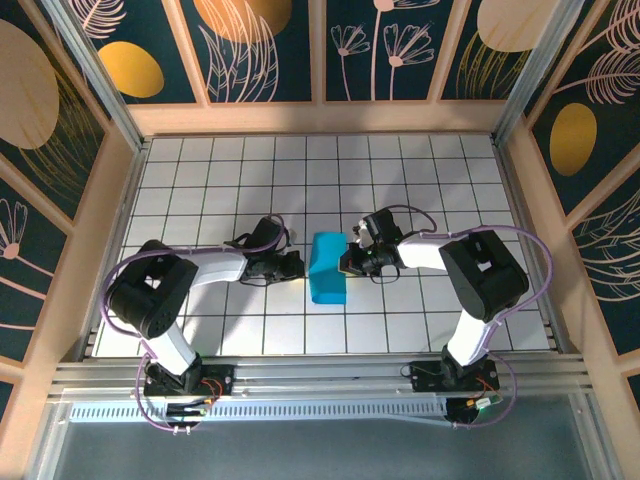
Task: Fold a paper plane with a square sheet of paper (fold left side to right side)
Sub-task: First fold the square sheet of paper in half at the center of the table, then hold the square sheet of paper at the center of the table.
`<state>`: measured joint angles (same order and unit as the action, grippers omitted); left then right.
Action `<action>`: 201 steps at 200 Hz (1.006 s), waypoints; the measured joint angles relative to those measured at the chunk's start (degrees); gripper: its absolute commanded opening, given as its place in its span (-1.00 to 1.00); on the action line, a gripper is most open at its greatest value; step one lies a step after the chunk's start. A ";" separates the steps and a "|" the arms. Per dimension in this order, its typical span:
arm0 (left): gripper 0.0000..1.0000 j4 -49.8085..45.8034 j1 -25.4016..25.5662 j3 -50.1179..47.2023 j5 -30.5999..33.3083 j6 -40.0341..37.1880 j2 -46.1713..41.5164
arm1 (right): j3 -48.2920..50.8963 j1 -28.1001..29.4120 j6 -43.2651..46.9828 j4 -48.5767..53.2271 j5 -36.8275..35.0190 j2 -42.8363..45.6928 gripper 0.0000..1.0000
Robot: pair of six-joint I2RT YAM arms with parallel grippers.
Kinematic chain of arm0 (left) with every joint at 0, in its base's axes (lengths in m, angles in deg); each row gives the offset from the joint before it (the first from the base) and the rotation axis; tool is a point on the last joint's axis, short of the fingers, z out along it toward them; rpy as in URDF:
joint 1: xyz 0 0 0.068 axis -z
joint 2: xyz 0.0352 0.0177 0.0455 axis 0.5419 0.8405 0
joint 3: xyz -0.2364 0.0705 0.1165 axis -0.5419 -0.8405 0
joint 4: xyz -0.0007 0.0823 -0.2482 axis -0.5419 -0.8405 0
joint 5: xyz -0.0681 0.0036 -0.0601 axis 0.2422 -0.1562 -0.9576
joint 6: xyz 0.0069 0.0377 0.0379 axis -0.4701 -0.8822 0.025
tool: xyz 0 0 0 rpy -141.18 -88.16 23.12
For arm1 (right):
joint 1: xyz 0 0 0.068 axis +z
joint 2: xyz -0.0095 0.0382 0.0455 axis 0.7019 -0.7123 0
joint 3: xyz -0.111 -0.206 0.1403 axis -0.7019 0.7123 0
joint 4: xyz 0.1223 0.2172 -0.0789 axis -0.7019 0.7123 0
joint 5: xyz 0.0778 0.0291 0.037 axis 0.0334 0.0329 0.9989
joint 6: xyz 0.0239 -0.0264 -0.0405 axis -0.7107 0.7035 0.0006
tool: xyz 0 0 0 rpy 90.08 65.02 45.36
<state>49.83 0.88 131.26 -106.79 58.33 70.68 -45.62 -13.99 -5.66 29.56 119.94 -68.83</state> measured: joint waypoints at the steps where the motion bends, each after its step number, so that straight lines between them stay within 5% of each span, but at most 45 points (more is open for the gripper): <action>1: -0.90 -0.09 -0.02 -0.04 0.09 0.00 -0.20 | 0.00 0.00 0.00 0.00 0.00 0.00 -1.00; 52: -0.93 1.55 0.39 0.11 -1.44 0.07 -3.45 | -0.13 0.02 0.00 0.17 -0.13 0.00 -1.00; 201: -0.92 0.59 4.20 7.41 -1.77 0.02 7.34 | -0.22 0.07 0.00 0.22 -0.17 0.00 -1.00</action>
<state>50.42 5.08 138.67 -108.56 58.35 78.02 -45.84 -13.93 -5.66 29.78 119.77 -68.83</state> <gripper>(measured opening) 0.045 0.054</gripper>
